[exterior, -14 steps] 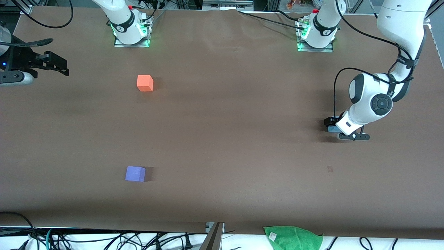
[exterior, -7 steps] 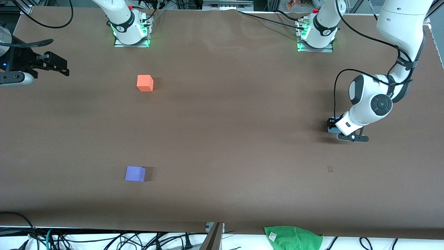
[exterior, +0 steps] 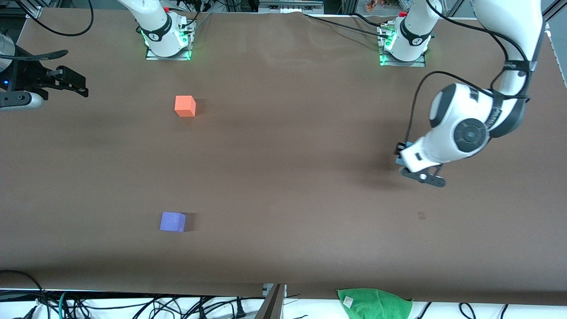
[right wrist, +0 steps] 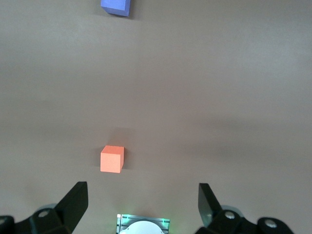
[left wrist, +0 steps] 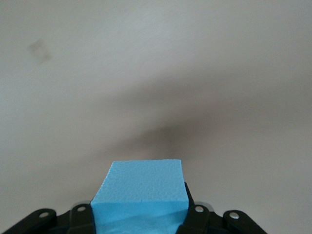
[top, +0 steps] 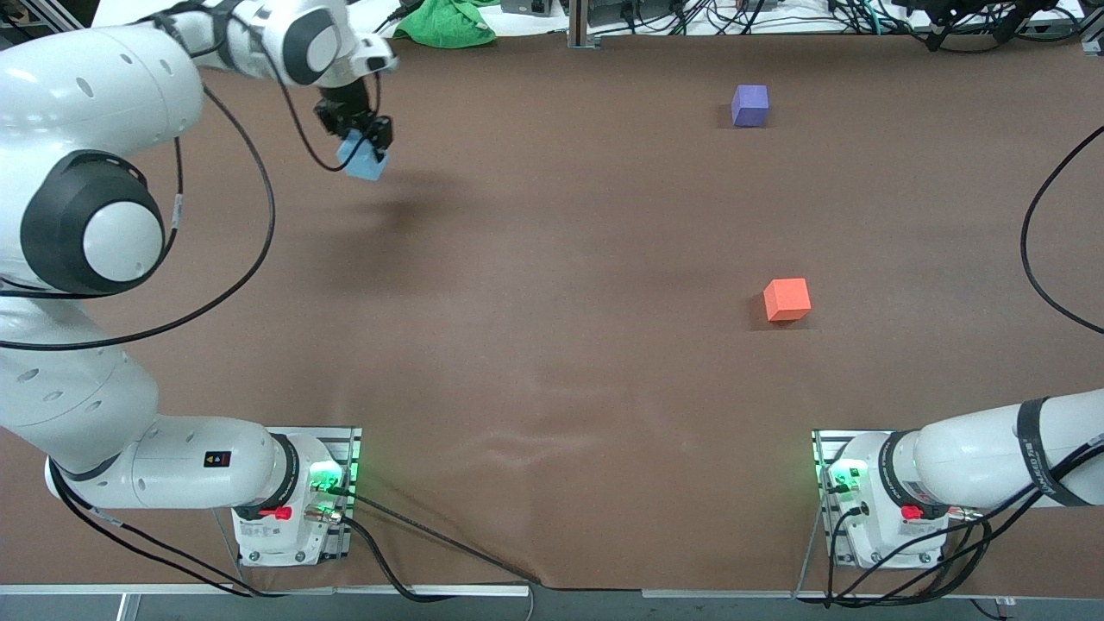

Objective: Place blue block between orange and purple blocks
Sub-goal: 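Carry the blue cube with the left gripper toward the table middle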

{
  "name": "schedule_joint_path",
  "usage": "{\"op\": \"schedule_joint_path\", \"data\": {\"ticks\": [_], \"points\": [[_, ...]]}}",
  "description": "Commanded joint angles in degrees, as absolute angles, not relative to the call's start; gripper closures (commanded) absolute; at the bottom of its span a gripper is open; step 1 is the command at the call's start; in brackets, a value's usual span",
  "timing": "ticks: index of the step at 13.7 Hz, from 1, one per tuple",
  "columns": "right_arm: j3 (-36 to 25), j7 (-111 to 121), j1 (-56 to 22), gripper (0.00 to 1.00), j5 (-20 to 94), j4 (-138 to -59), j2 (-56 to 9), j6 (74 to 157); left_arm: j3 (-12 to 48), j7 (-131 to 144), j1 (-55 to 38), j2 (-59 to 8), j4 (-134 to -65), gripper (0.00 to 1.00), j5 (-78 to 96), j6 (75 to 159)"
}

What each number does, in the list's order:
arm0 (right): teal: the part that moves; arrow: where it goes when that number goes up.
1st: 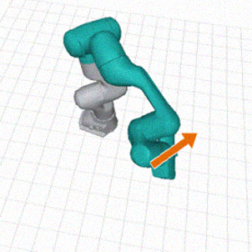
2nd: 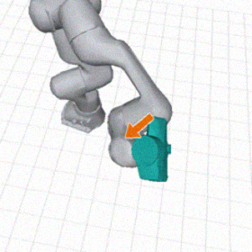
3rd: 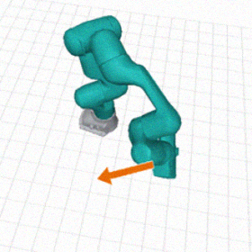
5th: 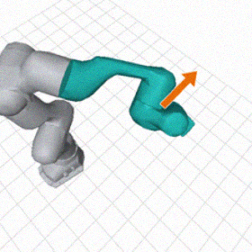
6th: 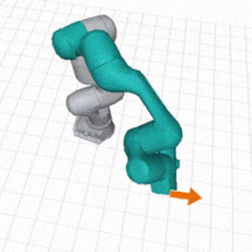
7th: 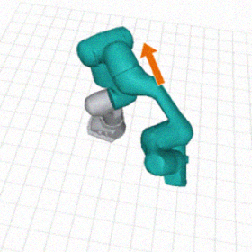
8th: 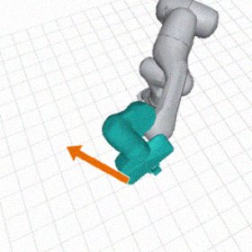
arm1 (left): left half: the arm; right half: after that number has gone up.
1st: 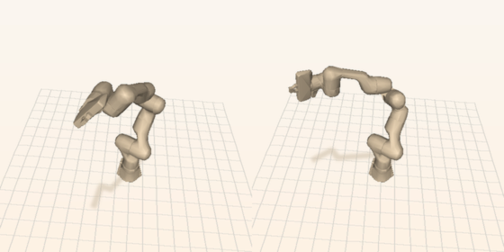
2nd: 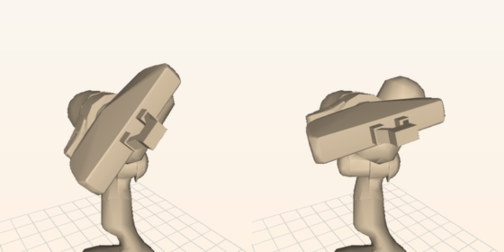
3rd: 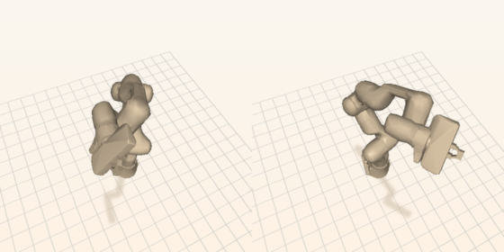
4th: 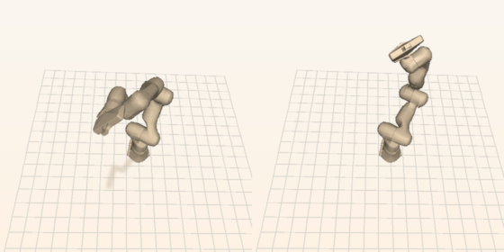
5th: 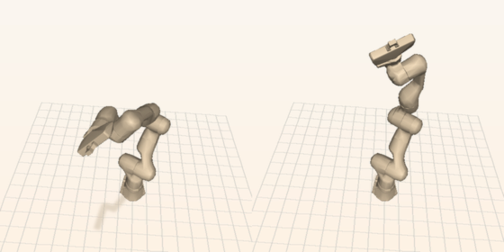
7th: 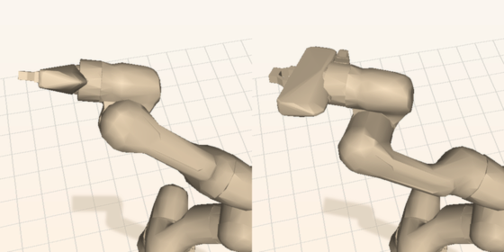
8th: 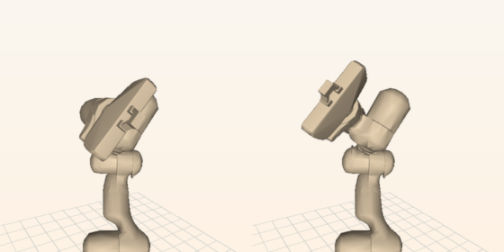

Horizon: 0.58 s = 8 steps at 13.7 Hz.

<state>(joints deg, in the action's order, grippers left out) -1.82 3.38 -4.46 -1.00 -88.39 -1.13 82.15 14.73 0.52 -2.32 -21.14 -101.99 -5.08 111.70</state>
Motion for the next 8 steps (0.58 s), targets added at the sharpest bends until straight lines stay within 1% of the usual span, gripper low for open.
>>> {"op": "schedule_joint_path", "data": {"ticks": [1,4,6,7,8], "points": [[-1.7,4.7,-3.9,0.0,-0.6,-87.6,-1.4,82.0,14.2,9.3,-10.7,-27.0,-94.2,0.83,-5.2,109.8],[-1.7,4.7,-3.9,0.0,-0.6,-87.6,-1.4,82.0,14.3,23.8,-19.5,-33.5,-87.5,0.83,-2.9,110.4],[-1.7,4.7,-3.9,0.0,-0.6,-87.6,-1.4,82.0,14.2,31.3,-24.1,-39.9,-81.1,0.83,-2.6,112.5],[-1.7,4.7,-3.9,0.0,-0.6,-87.6,-1.4,82.0,14.2,34.6,-26.2,-42.7,-79.8,0.83,-2.6,116.2],[-1.8,4.7,-3.9,0.0,-0.6,-87.6,-1.4,82.0,14.1,37.4,-27.9,-44.6,-79.9,0.79,-3.2,121.2]]}}
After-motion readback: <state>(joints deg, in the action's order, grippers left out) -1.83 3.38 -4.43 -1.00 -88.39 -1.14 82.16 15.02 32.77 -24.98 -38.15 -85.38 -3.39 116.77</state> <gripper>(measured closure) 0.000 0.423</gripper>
